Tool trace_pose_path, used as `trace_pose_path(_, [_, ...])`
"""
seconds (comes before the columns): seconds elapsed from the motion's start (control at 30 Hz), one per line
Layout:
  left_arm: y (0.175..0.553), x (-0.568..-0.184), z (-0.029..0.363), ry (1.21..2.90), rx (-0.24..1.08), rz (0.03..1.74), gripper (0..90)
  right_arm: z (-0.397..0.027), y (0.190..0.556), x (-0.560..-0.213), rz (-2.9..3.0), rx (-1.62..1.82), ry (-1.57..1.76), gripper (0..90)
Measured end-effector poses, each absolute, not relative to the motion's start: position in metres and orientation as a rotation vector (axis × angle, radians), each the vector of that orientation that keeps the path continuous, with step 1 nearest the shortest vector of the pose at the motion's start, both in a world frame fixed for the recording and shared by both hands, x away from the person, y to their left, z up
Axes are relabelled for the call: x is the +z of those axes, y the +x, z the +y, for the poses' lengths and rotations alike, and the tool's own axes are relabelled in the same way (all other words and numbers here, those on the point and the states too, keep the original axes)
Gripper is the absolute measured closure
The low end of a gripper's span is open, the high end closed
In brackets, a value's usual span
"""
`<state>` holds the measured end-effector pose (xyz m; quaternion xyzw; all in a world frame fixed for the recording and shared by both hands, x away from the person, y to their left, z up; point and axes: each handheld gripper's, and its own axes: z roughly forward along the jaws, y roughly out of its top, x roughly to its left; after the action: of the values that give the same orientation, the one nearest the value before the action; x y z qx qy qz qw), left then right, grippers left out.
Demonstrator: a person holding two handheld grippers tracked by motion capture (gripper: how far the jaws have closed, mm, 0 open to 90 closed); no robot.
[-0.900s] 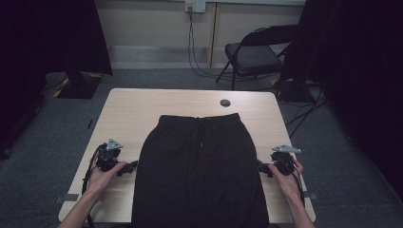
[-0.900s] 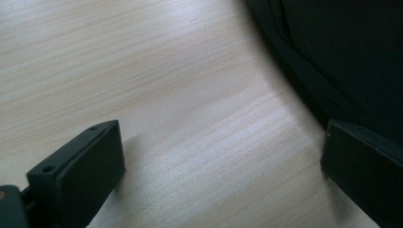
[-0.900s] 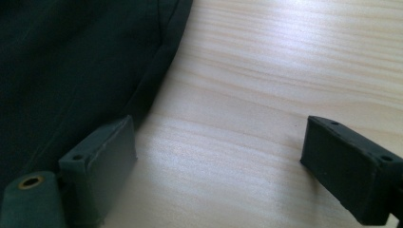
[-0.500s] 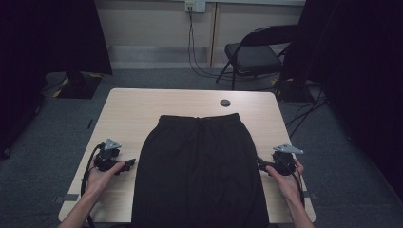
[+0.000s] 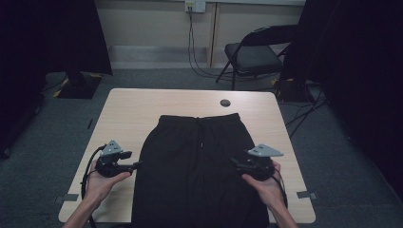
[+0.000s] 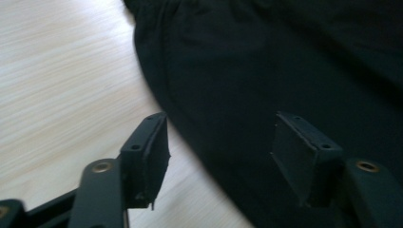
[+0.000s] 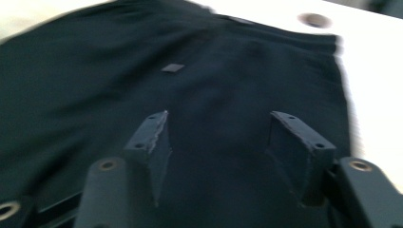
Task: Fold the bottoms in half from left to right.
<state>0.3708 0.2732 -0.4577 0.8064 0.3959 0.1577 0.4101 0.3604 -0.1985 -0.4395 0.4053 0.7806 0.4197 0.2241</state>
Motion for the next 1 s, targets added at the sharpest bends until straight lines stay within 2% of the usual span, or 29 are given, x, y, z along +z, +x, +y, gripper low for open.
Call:
trace_pose_path(0.07, [0.374, -0.457, 0.265, 2.040, 0.378, 0.970, 42.0, -0.178, 0.357, -0.438, 2.213, 1.196, 1.073, 44.7])
trace_pose_path(0.3, [0.378, -0.469, 0.238, 2.156, 0.249, 0.850, 63.4, -0.101, 0.339, -0.445, 2.425, 1.228, 0.840, 62.2])
trace_pose_path(0.47, [0.380, -0.481, 0.236, 2.194, 0.214, 0.873, 70.5, -0.069, 0.333, -0.467, 2.552, 1.185, 0.741, 71.0])
trace_pose_path(0.63, [0.382, -0.487, 0.233, 2.228, 0.224, 0.898, 71.1, -0.065, 0.336, -0.492, 2.607, 1.120, 0.760, 69.0])
trace_pose_path(0.87, [0.378, -0.488, 0.232, 2.211, 0.226, 0.913, 70.2, -0.080, 0.337, -0.495, 2.579, 1.093, 0.777, 67.2])
trace_pose_path(1.0, [0.368, -0.488, 0.224, 2.210, 0.134, 0.883, 70.2, -0.103, 0.335, -0.494, 2.581, 1.079, 0.787, 67.2])
